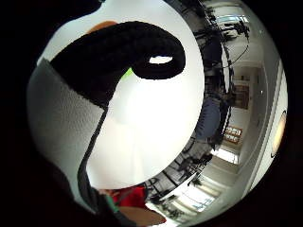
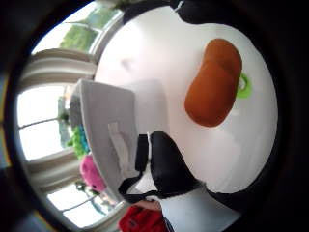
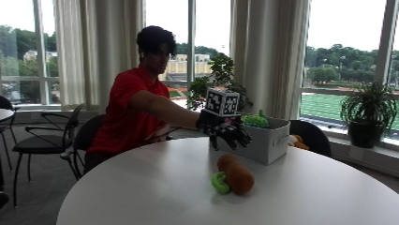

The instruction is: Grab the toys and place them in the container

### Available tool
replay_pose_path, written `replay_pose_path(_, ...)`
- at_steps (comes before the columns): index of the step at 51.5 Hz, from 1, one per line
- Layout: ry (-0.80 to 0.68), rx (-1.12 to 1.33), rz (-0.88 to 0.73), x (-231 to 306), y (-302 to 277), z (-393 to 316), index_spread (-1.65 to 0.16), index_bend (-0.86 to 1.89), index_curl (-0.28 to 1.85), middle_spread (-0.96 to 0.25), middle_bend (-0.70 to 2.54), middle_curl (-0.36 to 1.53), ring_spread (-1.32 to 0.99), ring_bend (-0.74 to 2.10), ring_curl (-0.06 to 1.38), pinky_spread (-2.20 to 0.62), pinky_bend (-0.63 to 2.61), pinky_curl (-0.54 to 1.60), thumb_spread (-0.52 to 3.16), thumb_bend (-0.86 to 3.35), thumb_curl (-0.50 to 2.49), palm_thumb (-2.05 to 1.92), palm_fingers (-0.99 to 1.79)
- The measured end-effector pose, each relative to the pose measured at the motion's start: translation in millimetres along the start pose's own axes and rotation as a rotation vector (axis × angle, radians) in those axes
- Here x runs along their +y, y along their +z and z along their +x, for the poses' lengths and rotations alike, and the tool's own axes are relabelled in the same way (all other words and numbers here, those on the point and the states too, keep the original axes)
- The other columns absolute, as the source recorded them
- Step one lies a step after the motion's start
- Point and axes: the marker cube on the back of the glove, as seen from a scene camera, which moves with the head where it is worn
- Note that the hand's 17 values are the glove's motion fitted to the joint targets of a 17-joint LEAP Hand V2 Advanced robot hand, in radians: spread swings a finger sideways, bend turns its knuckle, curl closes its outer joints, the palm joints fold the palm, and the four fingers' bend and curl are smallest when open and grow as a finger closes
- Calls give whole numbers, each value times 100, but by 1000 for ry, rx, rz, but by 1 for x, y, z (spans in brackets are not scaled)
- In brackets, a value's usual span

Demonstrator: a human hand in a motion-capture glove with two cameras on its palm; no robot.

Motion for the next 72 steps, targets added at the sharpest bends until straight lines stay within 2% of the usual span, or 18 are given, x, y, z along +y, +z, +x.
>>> replay_pose_path(13,31,-10,19,-23,28,-1,-41,17,30,-11,19,37,-4,41,30,8,115,34,114,-3,35,-2,-1)
replay_pose_path(18,51,-27,12,-34,38,1,-39,9,27,-11,21,38,-4,42,31,9,119,35,113,-4,34,-2,-5)
replay_pose_path(19,53,-28,6,-35,39,1,-41,18,29,-11,19,37,-4,41,30,8,116,34,114,-3,34,-2,-2)
replay_pose_path(21,61,-29,-7,-39,43,0,-38,7,26,-10,20,38,-3,43,31,9,121,35,113,-4,34,-3,-7)
replay_pose_path(32,106,-18,-99,-57,63,3,-38,16,24,-7,17,37,-1,39,30,9,127,36,112,-4,32,-4,-6)
replay_pose_path(38,138,-62,-161,-59,83,-2,-38,14,24,-4,11,33,1,32,29,10,136,38,111,-5,32,-5,-15)
replay_pose_path(44,168,-56,-203,-61,93,-7,-37,15,25,0,3,26,6,11,24,10,152,42,108,-4,31,-3,-31)
replay_pose_path(50,196,-10,-284,-65,93,-7,-36,16,26,4,1,20,8,11,20,10,160,43,107,-3,32,0,-34)
replay_pose_path(56,216,27,-312,-63,92,-10,-37,19,28,6,-3,14,11,22,22,6,157,42,111,0,34,8,-26)
replay_pose_path(58,225,30,-311,-63,91,-10,-39,31,32,7,-5,11,11,29,24,3,151,40,114,3,36,13,-13)
replay_pose_path(65,263,36,-277,-61,91,-9,-41,52,40,8,0,5,9,49,29,-7,145,37,121,7,40,24,0)
replay_pose_path(67,270,43,-257,-62,91,-9,-40,52,41,8,2,4,4,61,32,-16,150,38,123,10,42,29,15)
replay_pose_path(72,265,89,-185,-62,89,-9,-39,48,42,6,7,3,-9,76,36,-29,158,38,127,17,47,42,27)
